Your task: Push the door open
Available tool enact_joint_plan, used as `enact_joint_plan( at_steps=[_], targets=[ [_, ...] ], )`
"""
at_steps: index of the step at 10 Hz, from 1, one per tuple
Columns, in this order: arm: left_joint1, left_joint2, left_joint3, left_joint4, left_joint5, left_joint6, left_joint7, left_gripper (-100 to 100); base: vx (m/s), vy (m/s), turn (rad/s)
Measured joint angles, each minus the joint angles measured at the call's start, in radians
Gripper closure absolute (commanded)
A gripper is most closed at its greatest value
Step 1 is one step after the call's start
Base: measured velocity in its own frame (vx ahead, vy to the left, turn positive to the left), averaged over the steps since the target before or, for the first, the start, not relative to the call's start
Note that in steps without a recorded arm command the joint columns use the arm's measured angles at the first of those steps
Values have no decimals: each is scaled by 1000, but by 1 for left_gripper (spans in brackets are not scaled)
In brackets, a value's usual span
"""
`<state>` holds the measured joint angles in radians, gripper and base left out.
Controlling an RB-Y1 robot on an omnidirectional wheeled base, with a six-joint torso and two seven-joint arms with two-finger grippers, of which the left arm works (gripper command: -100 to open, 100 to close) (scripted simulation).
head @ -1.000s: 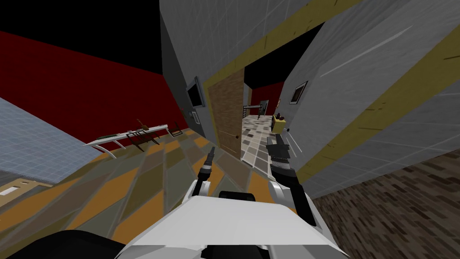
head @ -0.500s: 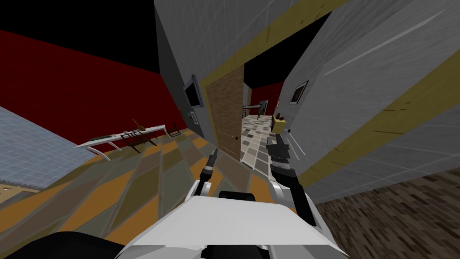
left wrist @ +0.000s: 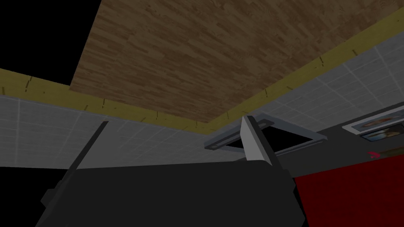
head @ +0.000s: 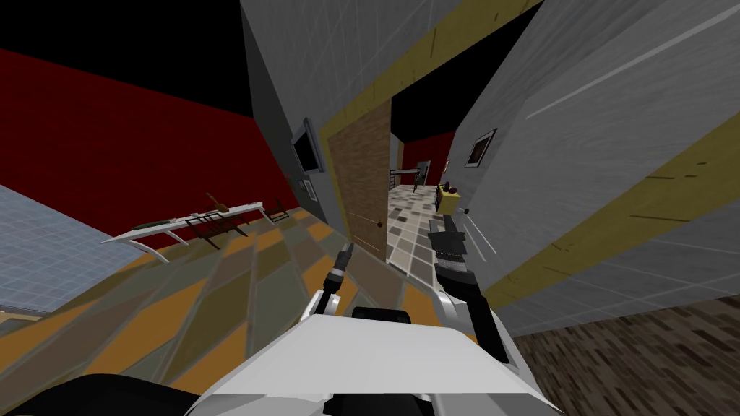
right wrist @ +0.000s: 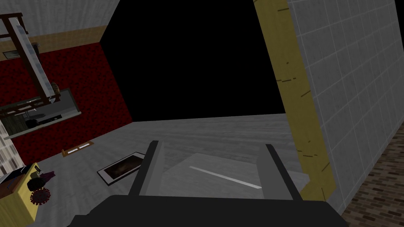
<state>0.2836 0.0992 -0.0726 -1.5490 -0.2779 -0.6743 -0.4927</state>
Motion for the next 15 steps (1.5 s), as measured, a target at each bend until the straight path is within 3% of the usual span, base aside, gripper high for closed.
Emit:
enact_joint_plan(
  at_steps=[7, 9, 15],
  targets=[
    [-56, 3, -3, 174, -78, -58, -149, -100, 101, -18, -15],
    [-74, 4, -6, 212, -100, -63, -187, -100, 99, -14, -15],
    [-108, 1, -10, 339, -162, -107, -305, -100, 102, -14, -14]
  ],
)
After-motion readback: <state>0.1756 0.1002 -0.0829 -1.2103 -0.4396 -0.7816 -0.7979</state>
